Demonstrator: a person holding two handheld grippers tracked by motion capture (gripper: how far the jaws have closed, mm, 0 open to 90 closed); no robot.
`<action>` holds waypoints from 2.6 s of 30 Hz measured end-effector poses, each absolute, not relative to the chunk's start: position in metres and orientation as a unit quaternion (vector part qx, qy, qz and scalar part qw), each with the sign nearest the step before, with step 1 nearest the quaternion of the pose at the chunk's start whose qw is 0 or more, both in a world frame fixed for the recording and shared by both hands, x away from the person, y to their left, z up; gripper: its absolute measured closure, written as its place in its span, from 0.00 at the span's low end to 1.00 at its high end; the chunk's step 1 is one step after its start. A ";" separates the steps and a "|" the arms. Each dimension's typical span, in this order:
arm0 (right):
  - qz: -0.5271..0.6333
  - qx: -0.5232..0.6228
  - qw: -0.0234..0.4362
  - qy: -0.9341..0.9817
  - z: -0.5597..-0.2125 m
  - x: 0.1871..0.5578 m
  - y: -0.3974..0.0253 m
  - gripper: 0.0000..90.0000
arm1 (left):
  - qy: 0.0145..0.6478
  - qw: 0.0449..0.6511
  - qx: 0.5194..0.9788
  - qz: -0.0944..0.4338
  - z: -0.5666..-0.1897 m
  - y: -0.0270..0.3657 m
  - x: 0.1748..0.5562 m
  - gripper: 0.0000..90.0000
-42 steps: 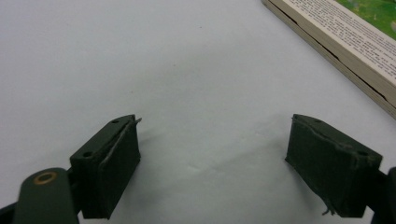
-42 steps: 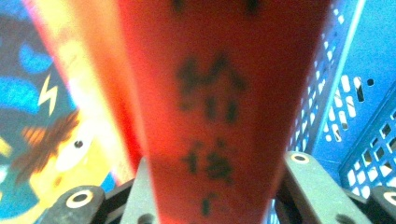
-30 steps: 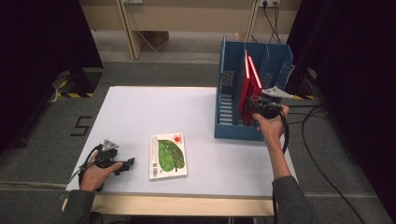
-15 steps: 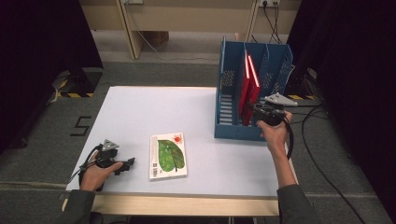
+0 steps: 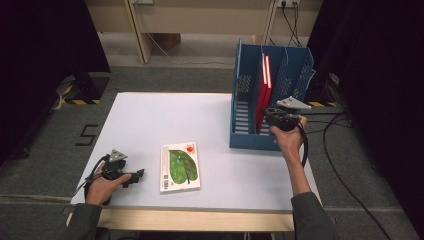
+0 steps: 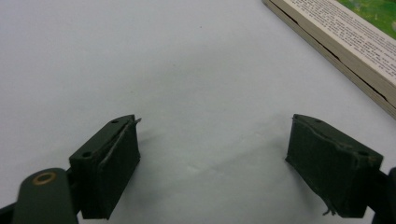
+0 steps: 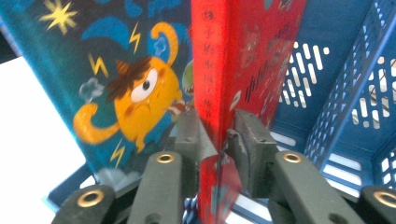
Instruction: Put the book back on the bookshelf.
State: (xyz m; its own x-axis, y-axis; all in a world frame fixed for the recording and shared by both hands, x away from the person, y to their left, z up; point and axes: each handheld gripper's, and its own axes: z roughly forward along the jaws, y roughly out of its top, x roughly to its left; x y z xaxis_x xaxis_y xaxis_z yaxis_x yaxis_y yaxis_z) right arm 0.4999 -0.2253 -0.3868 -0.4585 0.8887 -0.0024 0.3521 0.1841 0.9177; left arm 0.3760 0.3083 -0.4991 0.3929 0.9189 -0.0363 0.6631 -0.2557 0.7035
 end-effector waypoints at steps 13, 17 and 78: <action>0.475 0.432 0.288 0.711 -0.388 0.505 -0.225 0.85 | 0.516 0.326 0.768 0.195 -0.499 0.308 0.376 0.17; 0.473 0.436 0.283 0.712 -0.387 0.508 -0.225 0.85 | 0.515 0.326 0.768 0.195 -0.499 0.308 0.376 0.17; 0.502 0.427 0.126 0.741 -0.439 0.414 -0.146 0.39 | 0.472 0.384 0.787 0.103 -0.484 0.268 0.364 0.34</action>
State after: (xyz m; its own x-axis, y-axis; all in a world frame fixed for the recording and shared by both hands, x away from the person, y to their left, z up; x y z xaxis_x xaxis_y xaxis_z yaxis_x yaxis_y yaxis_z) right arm 0.4143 -0.1459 -0.4394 -0.6042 0.7590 0.2427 0.5067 0.1309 0.8521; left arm 0.3636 0.2683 -0.4839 0.5338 0.8214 -0.2010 0.6637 -0.2597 0.7015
